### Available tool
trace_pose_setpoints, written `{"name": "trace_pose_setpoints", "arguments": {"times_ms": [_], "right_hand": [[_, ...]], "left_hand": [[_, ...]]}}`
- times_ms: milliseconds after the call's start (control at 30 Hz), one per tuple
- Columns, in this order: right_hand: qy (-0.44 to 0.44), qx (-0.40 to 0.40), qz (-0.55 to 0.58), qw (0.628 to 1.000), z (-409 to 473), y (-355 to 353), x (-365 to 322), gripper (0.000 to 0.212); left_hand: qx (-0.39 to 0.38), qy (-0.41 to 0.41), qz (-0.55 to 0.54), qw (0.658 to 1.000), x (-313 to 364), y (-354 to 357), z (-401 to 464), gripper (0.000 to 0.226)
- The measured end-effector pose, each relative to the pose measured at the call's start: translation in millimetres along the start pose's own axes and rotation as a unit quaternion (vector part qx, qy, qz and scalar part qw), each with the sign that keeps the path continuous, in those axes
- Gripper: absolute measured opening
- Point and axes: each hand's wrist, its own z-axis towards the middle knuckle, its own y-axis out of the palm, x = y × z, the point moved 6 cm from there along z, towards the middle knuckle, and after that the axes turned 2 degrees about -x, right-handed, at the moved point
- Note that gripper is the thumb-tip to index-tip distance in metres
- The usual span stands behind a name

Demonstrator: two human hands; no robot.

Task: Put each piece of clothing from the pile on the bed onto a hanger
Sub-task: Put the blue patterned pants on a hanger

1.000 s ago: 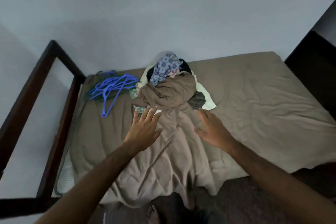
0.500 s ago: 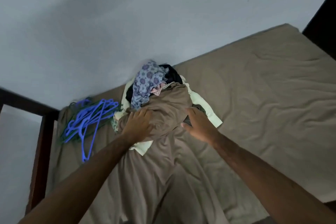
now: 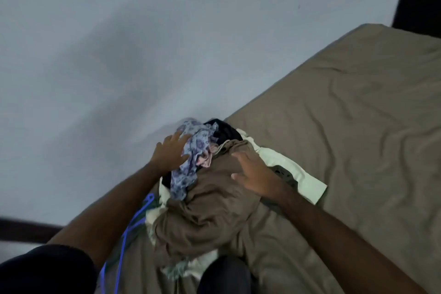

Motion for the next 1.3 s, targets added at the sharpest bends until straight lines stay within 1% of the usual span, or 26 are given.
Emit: {"name": "trace_pose_setpoints", "arguments": {"times_ms": [33,100,167,267,333,400,467,533,567,600,667,700,767,800,833,867,900,967,1033,1067,1100,1133,1200,1233,1267,1300], "right_hand": [[-0.001,0.031,-0.011,0.999,12,9,7,0.074],[0.004,0.062,-0.007,0.998,40,36,25,0.064],[-0.016,0.068,0.016,0.997,71,69,42,0.055],[-0.016,0.113,0.074,0.991,114,109,50,0.048],[-0.004,0.191,0.087,0.978,129,122,41,0.041],[0.005,0.239,0.092,0.967,133,128,23,0.037],[0.012,0.233,0.173,0.957,132,131,0,0.042],[0.056,0.245,0.260,0.932,124,127,-13,0.056],[0.076,0.268,0.296,0.913,116,121,-18,0.056],[0.084,0.290,0.305,0.903,105,115,-24,0.045],[0.092,0.330,0.248,0.906,74,101,-43,0.012],[0.078,0.353,0.207,0.909,57,90,-58,0.007],[0.050,0.386,0.091,0.916,22,72,-89,0.019],[0.054,0.395,0.009,0.917,5,64,-106,0.021],[0.064,0.398,-0.083,0.912,-13,59,-122,0.020],[0.067,0.407,-0.136,0.901,-31,53,-135,0.020],[0.064,0.423,-0.139,0.893,-51,48,-147,0.021],[0.027,0.471,-0.067,0.879,-93,36,-166,0.022],[-0.021,0.548,0.014,0.836,-146,21,-177,0.018],[-0.029,0.578,0.054,0.814,-171,15,-175,0.016],[-0.023,0.590,0.081,0.803,-190,11,-169,0.015],[0.002,0.593,0.076,0.801,-210,9,-161,0.015],[0.114,0.574,-0.009,0.811,-249,15,-128,0.016],[0.190,0.542,-0.072,0.816,-270,18,-101,0.016],[0.275,0.482,-0.139,0.821,-290,27,-75,0.015],[0.373,0.398,-0.190,0.816,-310,39,-46,0.015]], "left_hand": [[0.014,0.029,0.031,0.999,-6,8,19,0.076],[0.047,0.066,0.053,0.995,-15,25,60,0.077],[0.079,0.086,0.013,0.993,-22,47,95,0.068],[0.188,0.140,-0.028,0.972,-33,74,107,0.046],[0.280,0.179,-0.026,0.943,-39,82,93,0.033],[0.357,0.214,-0.009,0.909,-33,81,68,0.024],[0.420,0.251,-0.017,0.872,-21,73,35,0.020],[0.467,0.285,-0.041,0.836,-8,61,-2,0.017],[0.484,0.301,-0.054,0.820,-2,56,-19,0.016],[0.497,0.320,-0.075,0.803,3,50,-35,0.016],[0.495,0.377,-0.172,0.764,7,37,-70,0.021],[0.470,0.409,-0.245,0.743,6,31,-87,0.023],[0.409,0.453,-0.383,0.693,-3,23,-116,0.018],[0.403,0.456,-0.422,0.672,-8,21,-127,0.014],[0.411,0.447,-0.442,0.660,-14,21,-133,0.012],[0.417,0.433,-0.454,0.658,-18,24,-134,0.009],[0.409,0.419,-0.463,0.665,-19,28,-132,0.008],[0.372,0.417,-0.467,0.685,-13,38,-123,0.009],[0.346,0.435,-0.432,0.710,4,51,-116,0.019],[0.331,0.442,-0.407,0.728,13,57,-114,0.024],[0.307,0.442,-0.385,0.749,22,65,-109,0.029],[0.285,0.447,-0.365,0.765,35,72,-108,0.032],[0.236,0.472,-0.320,0.787,67,86,-110,0.036],[0.208,0.485,-0.297,0.796,85,93,-113,0.036],[0.180,0.495,-0.268,0.806,105,101,-118,0.035],[0.165,0.510,-0.233,0.812,125,109,-124,0.036]]}}
